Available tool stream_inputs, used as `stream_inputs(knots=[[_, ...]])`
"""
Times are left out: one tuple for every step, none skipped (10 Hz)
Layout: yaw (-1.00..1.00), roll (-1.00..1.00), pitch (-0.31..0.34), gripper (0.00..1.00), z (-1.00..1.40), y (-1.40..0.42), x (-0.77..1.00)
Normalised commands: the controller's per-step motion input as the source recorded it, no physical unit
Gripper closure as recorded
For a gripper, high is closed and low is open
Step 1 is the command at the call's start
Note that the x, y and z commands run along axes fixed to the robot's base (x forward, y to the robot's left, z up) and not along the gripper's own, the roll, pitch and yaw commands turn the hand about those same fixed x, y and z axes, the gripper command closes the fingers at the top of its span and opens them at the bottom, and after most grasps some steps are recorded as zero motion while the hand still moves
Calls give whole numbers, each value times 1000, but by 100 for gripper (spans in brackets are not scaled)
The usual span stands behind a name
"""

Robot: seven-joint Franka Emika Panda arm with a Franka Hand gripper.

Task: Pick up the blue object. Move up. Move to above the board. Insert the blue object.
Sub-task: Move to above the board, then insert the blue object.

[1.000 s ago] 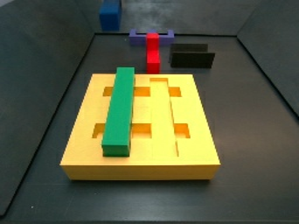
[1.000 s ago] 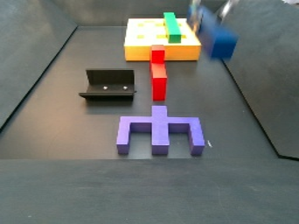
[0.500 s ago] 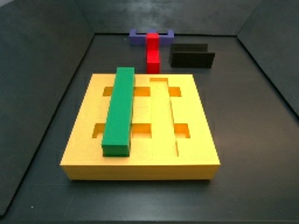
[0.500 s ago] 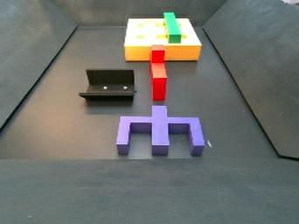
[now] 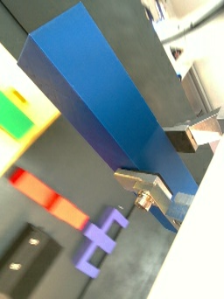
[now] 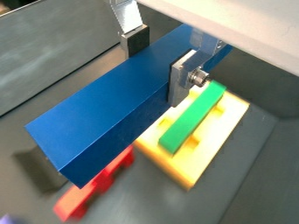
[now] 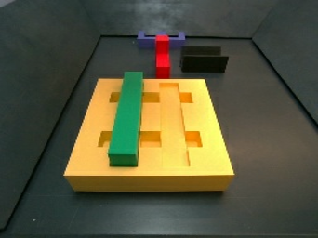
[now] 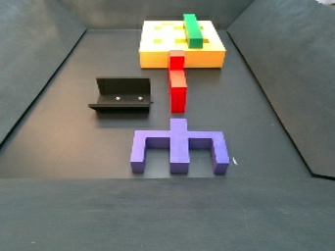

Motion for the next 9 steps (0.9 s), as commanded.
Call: stream_inputs(knots=[[-3,19,184,100,233,-1400,586],[2,30,156,100,235,-1400,615],[4,47,151,100,162,-966,463],[5,74,161,100,76,-438,279],[8,63,135,100,47,-210,169],[0,11,0,100,0,0,0],[0,169,-29,100,-283,-109,29],[0,364,-154,100,-517,-271,0],[0,279,-154,100,-674,-357,17]])
